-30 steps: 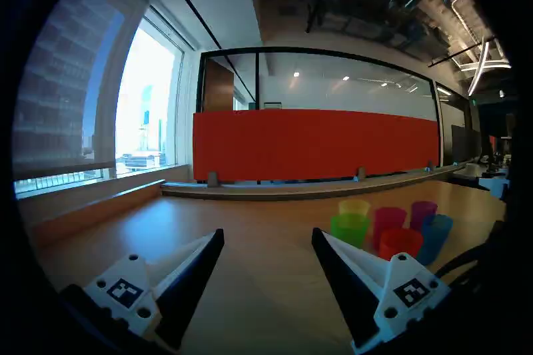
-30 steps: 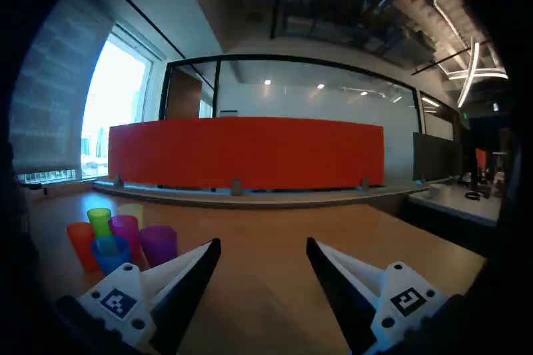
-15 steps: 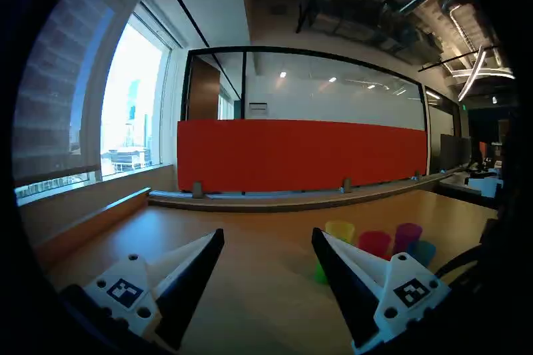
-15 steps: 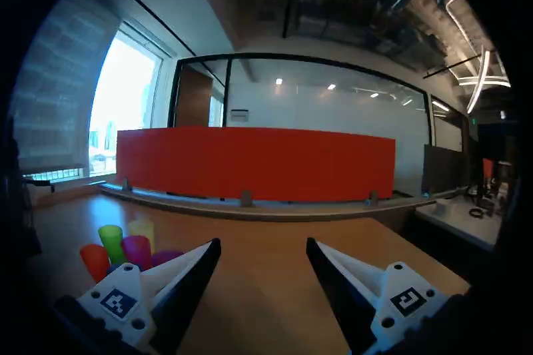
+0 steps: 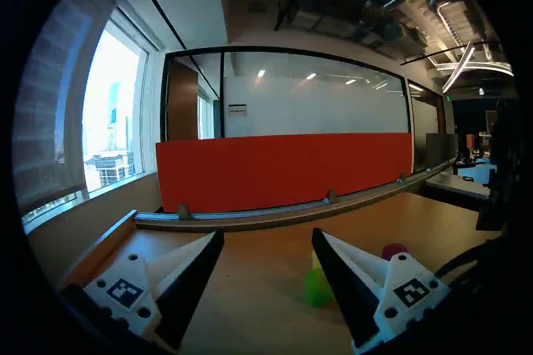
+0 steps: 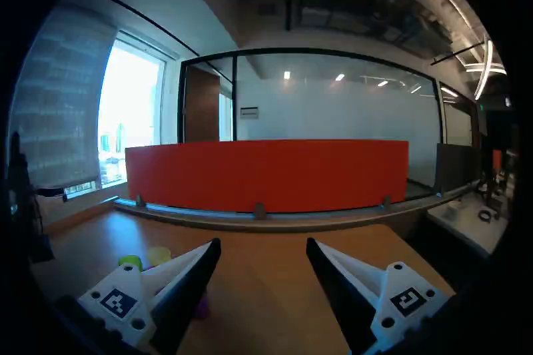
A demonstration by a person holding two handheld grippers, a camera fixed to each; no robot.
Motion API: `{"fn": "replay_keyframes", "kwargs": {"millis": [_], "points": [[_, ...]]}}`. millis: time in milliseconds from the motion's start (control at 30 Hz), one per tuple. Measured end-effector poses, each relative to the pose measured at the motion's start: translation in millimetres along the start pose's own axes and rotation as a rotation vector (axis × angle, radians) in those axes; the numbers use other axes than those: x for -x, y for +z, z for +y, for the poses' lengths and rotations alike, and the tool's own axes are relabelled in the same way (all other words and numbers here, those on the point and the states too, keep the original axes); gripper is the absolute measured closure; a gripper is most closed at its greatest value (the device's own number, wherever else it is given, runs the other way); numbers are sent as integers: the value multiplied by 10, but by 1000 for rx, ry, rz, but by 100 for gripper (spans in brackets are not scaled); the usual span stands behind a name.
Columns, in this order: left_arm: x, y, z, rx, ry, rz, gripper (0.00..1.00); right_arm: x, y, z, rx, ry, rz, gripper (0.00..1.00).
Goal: Pour water
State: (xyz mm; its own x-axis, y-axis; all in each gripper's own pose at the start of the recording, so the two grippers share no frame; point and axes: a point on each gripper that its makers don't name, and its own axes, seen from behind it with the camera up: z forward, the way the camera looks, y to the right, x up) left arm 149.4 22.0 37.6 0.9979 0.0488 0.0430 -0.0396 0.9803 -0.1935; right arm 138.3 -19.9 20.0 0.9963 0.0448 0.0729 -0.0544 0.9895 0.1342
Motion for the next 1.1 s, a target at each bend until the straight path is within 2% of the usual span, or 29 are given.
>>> {"fn": "replay_keyframes", "kwargs": {"millis": [200,400,600,800,1100], "points": [[-292,67,35,42,32,-15,2,-313,20,-70,-40,11,3,1],[-360,114,195,118,20,-37,2,-345,17,-176,-94,-4,-10,1],[-420,155,349,208,-10,-43,2,-322,-22,-443,-214,2,-38,1],[-530,153,477,303,-52,-37,2,-400,-60,-635,-317,-6,-33,1],[-672,110,638,411,-48,-29,2,-531,-223,-1024,-508,-39,-34,1]]}}
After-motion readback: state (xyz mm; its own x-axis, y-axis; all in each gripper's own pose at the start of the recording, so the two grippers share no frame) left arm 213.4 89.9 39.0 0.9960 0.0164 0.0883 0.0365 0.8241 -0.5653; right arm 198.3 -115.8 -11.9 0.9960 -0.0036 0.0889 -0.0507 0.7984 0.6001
